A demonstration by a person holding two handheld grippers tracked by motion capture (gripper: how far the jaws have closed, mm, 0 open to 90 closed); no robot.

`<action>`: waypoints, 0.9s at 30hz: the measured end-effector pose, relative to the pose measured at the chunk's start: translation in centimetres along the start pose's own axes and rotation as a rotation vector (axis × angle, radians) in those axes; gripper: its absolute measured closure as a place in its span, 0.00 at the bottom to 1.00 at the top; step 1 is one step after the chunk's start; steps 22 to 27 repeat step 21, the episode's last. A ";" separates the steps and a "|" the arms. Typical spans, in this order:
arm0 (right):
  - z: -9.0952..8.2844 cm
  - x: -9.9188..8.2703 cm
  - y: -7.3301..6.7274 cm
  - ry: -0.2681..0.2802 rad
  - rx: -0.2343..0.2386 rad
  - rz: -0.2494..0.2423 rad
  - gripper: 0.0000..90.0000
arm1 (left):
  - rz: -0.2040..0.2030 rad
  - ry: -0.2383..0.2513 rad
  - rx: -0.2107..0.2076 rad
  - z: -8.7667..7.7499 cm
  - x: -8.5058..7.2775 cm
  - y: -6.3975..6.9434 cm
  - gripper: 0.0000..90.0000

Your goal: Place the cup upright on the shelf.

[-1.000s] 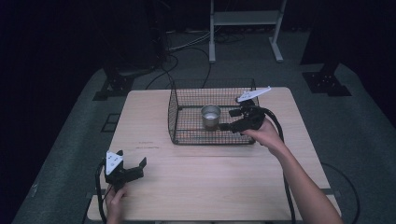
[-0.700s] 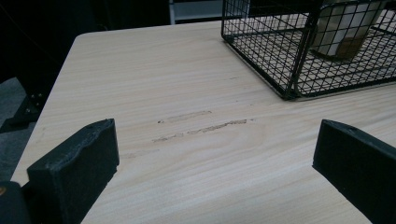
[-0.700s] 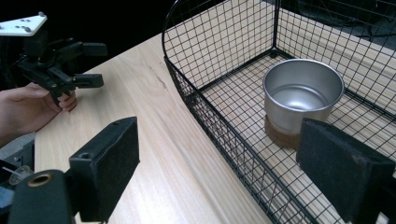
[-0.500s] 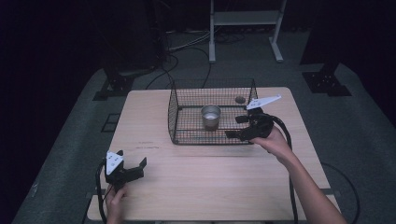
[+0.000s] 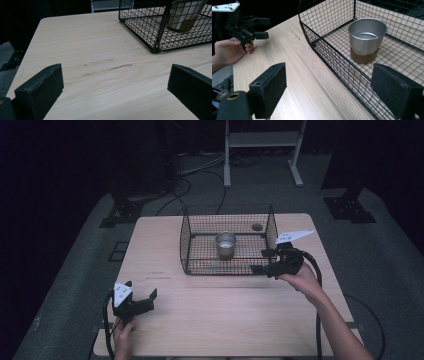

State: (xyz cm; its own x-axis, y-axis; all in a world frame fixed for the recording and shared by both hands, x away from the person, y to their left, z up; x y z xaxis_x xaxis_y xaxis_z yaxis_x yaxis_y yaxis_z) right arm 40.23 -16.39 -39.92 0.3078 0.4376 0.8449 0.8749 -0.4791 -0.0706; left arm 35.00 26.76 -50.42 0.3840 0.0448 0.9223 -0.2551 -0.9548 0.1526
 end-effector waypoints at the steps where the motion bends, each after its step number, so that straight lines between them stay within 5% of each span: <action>1: -0.2 -0.3 0.0 -0.001 -0.010 -0.005 0.14 | 0.000 0.000 0.000 0.0 0.0 0.0 0.00; 19: -1.5 -4.8 -1.5 -0.018 -0.055 -0.006 0.14 | 0.001 -0.005 0.004 0.0 0.0 0.0 0.00; 27: -1.6 -5.0 -1.8 -0.012 -0.053 -0.001 0.14 | 0.000 -0.006 0.004 0.0 0.0 0.0 0.00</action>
Point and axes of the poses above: each handheld gripper's, and its own axes: z roughly forward along the jaws, x roughly out of its top, y roughly to its right, the point moved 6 cm from there along z, roughly forward along the jaws, and after that the axes turned 11 degrees about -z, right-handed, at the moved point
